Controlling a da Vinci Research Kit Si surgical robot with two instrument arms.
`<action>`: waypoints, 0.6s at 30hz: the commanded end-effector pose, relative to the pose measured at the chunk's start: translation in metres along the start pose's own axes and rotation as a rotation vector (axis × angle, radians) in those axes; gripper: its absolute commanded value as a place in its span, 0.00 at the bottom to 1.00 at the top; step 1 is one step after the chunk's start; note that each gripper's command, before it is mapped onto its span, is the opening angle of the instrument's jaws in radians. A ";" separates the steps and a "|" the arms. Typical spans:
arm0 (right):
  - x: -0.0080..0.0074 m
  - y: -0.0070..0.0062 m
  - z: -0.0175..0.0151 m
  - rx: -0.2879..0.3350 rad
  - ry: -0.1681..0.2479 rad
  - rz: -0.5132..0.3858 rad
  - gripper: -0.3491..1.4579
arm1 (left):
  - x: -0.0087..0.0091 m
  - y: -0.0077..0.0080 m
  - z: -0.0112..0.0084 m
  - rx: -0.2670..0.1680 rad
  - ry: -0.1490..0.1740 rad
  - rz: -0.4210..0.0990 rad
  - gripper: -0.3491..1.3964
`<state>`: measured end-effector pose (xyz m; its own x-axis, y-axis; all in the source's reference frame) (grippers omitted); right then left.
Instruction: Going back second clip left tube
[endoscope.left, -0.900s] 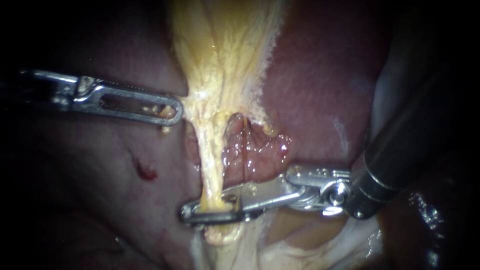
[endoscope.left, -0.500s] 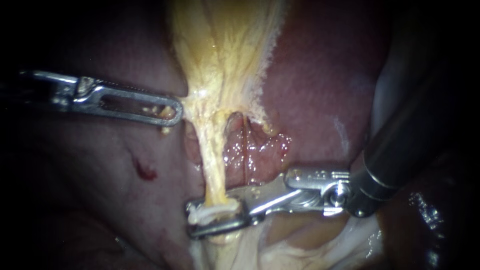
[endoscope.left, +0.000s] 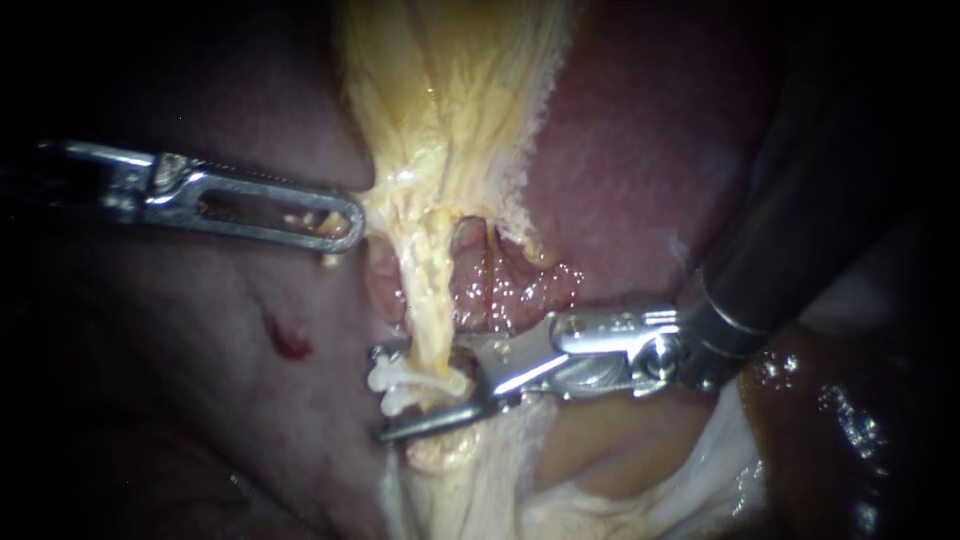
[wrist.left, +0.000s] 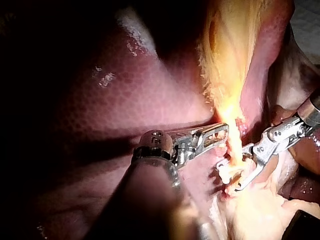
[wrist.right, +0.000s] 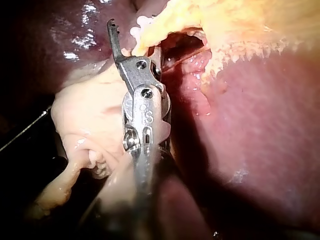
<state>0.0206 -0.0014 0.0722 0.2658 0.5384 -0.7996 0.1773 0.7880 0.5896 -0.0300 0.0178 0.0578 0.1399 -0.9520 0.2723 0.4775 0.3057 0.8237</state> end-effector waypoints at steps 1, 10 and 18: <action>-0.0001 0.0001 -0.0002 -0.006 -0.001 -0.009 0.47 | 0.0000 0.0000 0.0000 0.000 0.000 0.000 0.00; -0.0003 -0.0006 -0.0032 -0.031 -0.006 -0.055 0.47 | 0.0000 0.0000 -0.0002 0.001 0.001 0.000 0.00; 0.0004 -0.0020 -0.0095 -0.053 -0.011 -0.100 0.47 | 0.0001 0.0001 -0.0003 0.001 0.001 0.001 0.00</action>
<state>0.0105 0.0003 0.0693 0.2599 0.4505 -0.8541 0.1507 0.8547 0.4967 -0.0296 0.0178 0.0577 0.1410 -0.9519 0.2721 0.4771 0.3061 0.8238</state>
